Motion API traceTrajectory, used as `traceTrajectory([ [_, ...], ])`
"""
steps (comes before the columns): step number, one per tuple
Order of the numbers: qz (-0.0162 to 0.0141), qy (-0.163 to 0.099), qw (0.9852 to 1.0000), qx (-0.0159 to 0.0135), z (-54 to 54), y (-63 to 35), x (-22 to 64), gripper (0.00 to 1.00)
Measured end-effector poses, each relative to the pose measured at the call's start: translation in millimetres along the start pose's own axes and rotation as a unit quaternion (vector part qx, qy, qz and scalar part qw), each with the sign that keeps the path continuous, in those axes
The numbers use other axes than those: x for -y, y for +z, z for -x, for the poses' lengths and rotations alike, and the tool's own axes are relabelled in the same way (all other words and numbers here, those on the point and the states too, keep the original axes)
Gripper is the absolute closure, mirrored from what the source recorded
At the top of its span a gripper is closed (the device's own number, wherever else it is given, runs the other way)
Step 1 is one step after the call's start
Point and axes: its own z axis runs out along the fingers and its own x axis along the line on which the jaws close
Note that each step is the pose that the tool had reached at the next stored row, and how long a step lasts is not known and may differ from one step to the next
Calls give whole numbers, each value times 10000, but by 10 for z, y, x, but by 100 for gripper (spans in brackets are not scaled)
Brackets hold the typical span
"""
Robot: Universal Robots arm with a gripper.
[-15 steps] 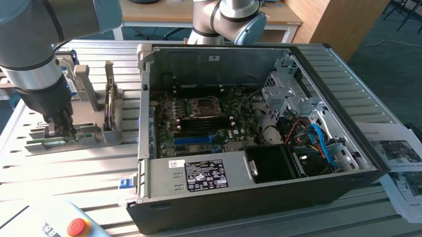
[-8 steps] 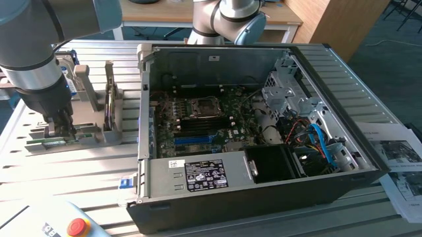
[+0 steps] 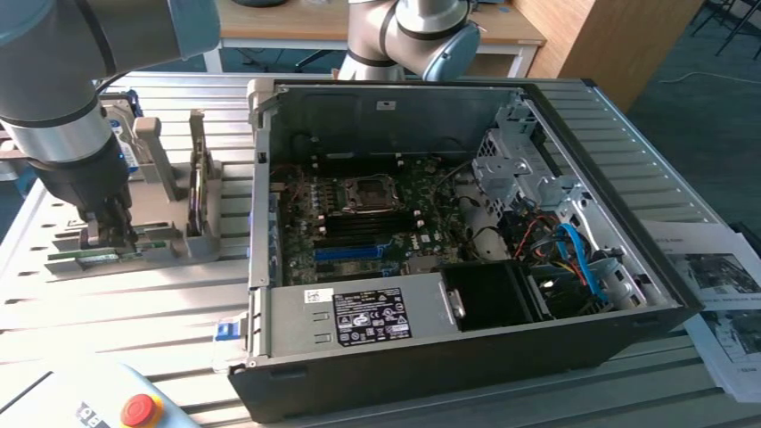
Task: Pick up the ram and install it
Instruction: 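Pick up the ram and move it above insertion slot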
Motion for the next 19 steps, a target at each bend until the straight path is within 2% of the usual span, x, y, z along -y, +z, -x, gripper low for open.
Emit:
traceTrajectory([
  [3,0,0,10000,-1,0,0,0,78],
  [5,0,0,10000,0,0,0,0,88],
  [19,0,0,10000,0,0,0,0,88],
])
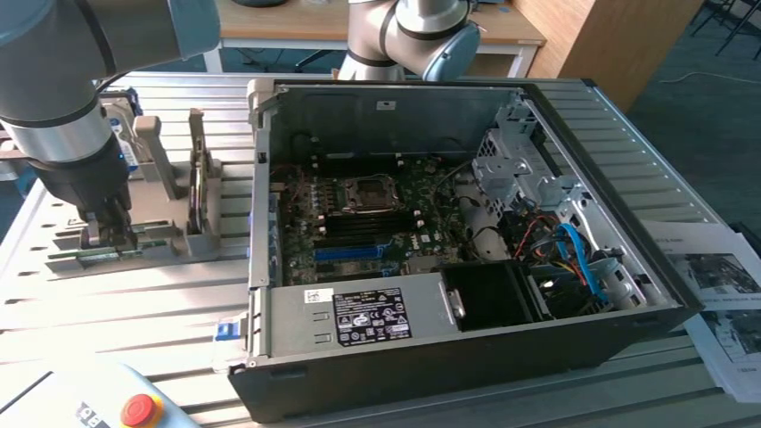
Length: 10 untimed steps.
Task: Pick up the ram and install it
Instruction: 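Pick up the ram and move it above insertion slot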
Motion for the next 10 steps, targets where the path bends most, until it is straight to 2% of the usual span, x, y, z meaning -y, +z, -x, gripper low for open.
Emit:
traceTrajectory([
  [6,-2,0,10000,1,0,-4,0,88],
  [10,-1,0,10000,0,3,-104,-5,88],
])
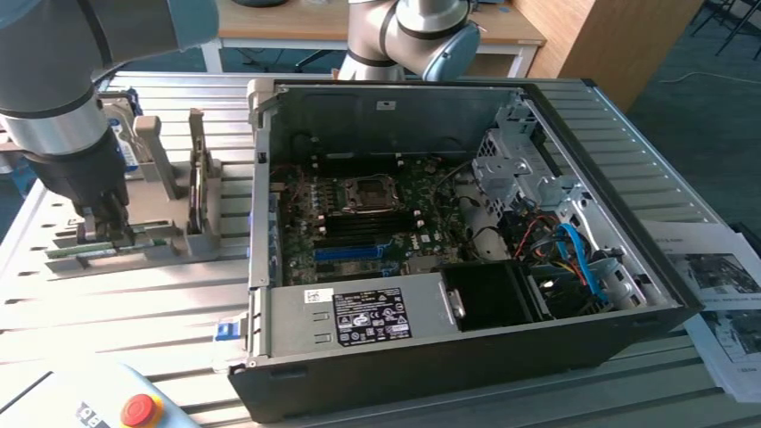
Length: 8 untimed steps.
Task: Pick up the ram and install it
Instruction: 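Pick up the ram and move it above insertion slot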
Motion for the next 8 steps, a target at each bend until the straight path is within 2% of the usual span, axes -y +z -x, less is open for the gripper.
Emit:
traceTrajectory([
  [8,0,0,10000,0,6,-314,-9,88],
])
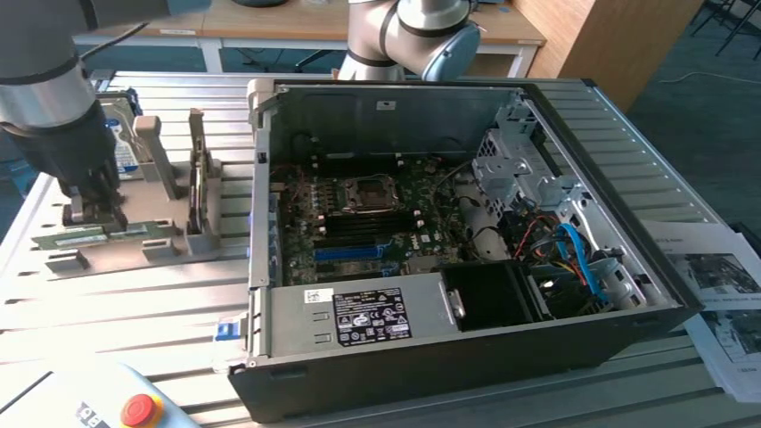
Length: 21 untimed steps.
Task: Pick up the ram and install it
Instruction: 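Pick up the ram and move it above insertion slot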
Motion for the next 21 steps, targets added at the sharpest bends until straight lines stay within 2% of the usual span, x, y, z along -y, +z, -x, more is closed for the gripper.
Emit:
traceTrajectory([
  [21,1,0,10000,-4,18,-946,-20,88],
])
